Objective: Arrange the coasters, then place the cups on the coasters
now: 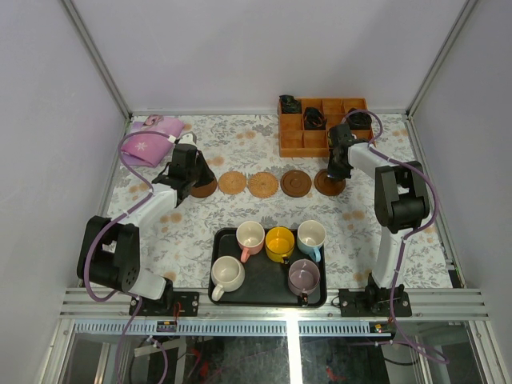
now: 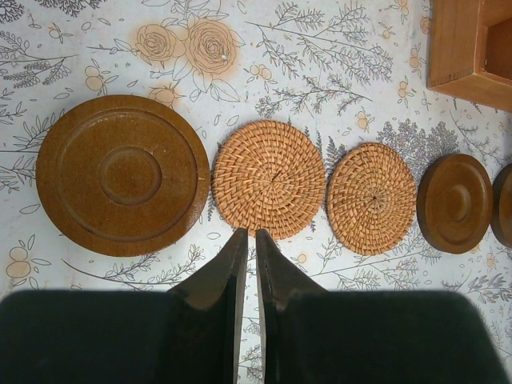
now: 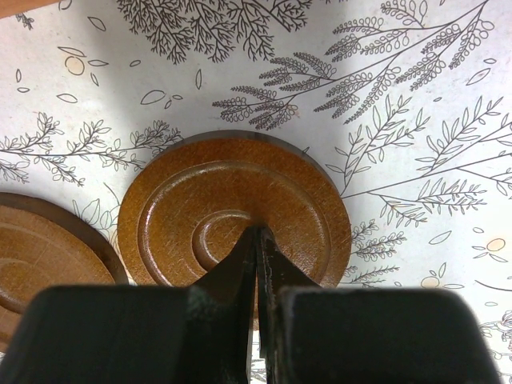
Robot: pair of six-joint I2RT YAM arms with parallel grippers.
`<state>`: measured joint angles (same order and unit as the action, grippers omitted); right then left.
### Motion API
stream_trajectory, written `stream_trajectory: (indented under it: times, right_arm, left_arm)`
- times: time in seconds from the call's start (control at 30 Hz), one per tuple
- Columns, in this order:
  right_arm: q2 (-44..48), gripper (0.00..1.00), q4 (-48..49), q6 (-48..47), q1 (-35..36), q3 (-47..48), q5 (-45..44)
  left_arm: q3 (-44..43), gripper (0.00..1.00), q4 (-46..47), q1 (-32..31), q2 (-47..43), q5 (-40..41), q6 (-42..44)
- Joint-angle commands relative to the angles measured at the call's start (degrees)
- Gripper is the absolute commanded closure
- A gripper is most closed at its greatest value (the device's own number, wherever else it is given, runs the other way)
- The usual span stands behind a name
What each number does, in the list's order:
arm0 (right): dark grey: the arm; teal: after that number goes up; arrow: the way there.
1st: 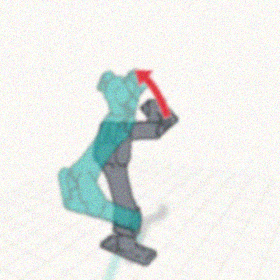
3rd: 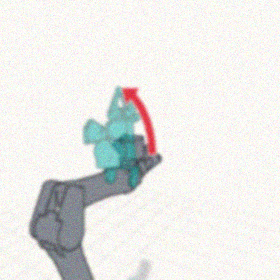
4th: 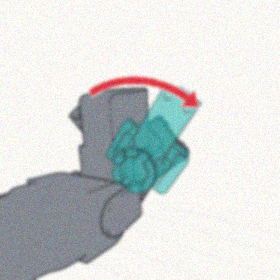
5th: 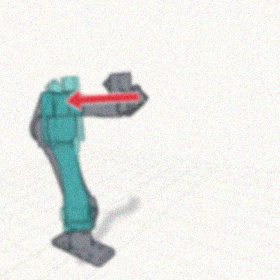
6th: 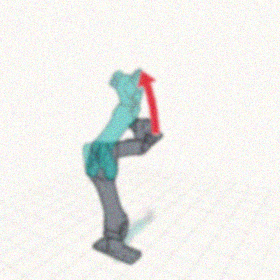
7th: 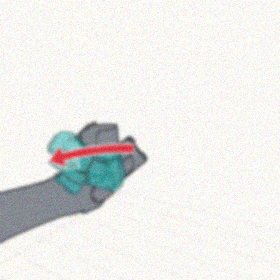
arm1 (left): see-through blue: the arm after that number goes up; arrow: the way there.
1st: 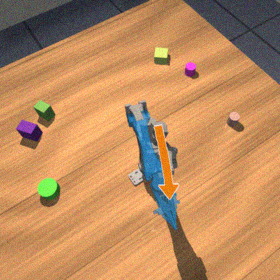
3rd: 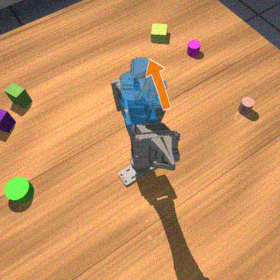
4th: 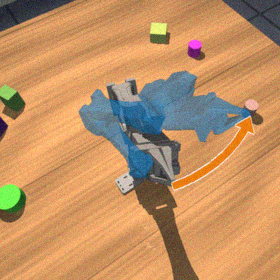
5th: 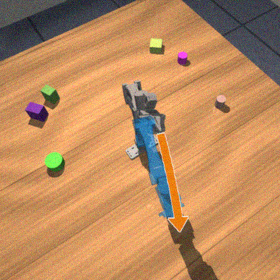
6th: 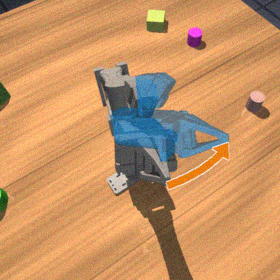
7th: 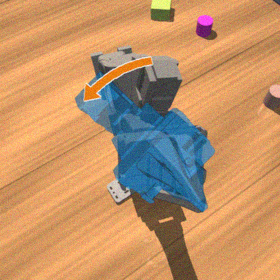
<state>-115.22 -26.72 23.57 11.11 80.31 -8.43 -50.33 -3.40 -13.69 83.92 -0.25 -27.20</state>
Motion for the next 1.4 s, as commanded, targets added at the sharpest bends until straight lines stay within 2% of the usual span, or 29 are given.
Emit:
stream_trajectory:
  times: [0.0,0.5,0.9,1.2,1.37]
  right_arm:
    - [1.91,1.00,-2.85,0.16,-0.62,-1.19,-1.69]
    - [3.16,1.00,-3.48,-0.43,-0.57,-0.71,0.04]
    - [4.63,0.98,-3.30,-2.64,-0.51,3.39,2.99]
    - [10.56,0.87,-0.33,-3.83,-0.57,6.46,7.51]
    - [15.00,0.73,5.17,-4.21,-0.56,4.58,6.71]
  left_arm:
    - [-0.49,0.93,2.75,0.49,0.43,-0.23,-0.14]
    - [-0.56,0.92,2.87,0.47,0.33,-0.03,-0.14]
    - [-1.67,0.92,2.80,0.68,-0.01,0.81,0.60]
    - [-2.07,0.92,2.94,2.94,-0.96,3.57,1.78]
    - [-1.68,0.92,4.23,5.13,-0.98,4.58,1.56]
